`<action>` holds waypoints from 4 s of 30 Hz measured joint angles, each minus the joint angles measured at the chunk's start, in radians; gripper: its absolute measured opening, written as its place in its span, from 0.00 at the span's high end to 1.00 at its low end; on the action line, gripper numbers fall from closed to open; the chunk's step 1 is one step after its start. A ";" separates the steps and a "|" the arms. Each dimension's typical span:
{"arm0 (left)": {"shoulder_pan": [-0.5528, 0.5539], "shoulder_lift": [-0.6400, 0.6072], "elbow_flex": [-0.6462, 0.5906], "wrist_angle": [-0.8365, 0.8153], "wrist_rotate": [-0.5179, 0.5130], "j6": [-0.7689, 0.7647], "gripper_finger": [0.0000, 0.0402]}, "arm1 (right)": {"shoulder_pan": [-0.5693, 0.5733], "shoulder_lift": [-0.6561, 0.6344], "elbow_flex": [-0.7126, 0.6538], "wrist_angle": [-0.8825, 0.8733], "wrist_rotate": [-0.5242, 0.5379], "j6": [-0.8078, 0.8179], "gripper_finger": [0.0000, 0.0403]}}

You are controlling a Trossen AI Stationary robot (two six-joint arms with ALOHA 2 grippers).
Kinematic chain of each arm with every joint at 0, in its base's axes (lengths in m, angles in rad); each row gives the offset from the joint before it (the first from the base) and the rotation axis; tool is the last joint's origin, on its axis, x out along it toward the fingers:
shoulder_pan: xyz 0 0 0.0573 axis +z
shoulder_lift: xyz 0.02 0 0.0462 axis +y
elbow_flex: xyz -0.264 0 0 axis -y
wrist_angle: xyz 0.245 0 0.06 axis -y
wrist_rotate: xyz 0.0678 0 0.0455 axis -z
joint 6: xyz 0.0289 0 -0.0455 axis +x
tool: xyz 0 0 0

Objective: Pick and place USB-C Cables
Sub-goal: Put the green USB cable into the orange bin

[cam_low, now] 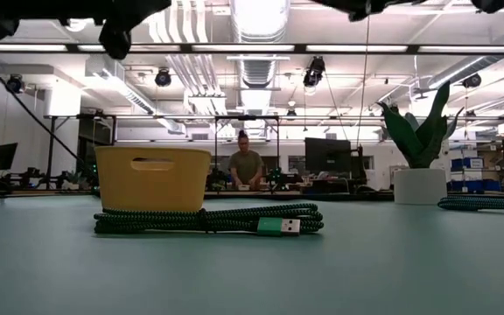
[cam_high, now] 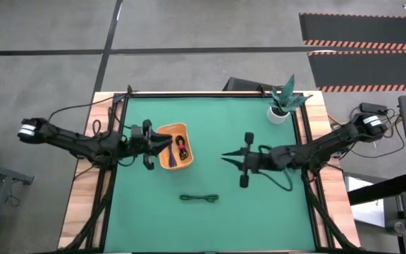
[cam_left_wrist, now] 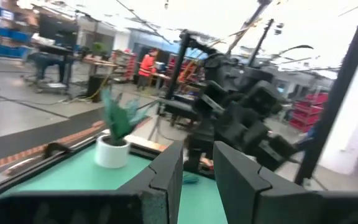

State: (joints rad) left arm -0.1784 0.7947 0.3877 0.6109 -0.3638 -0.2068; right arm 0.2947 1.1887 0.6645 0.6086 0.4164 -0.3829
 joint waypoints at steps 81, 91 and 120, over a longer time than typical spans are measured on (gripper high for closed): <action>-0.276 1.189 1.008 -1.211 0.123 -0.414 0.48 | 0.000 -0.558 -0.244 0.025 -0.267 -0.238 0.98; -0.268 1.189 0.910 -1.043 0.070 -0.350 0.48 | 0.000 -0.557 -0.244 0.018 -0.267 -0.238 0.98; -0.268 1.081 0.874 -0.993 0.068 -0.643 0.95 | 0.000 -0.559 -0.244 -0.007 -0.258 -0.238 0.98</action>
State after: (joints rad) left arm -0.4469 1.8760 1.2614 -0.3821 -0.2954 -0.8499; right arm 0.2943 0.6300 0.4202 0.6018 0.1585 -0.6209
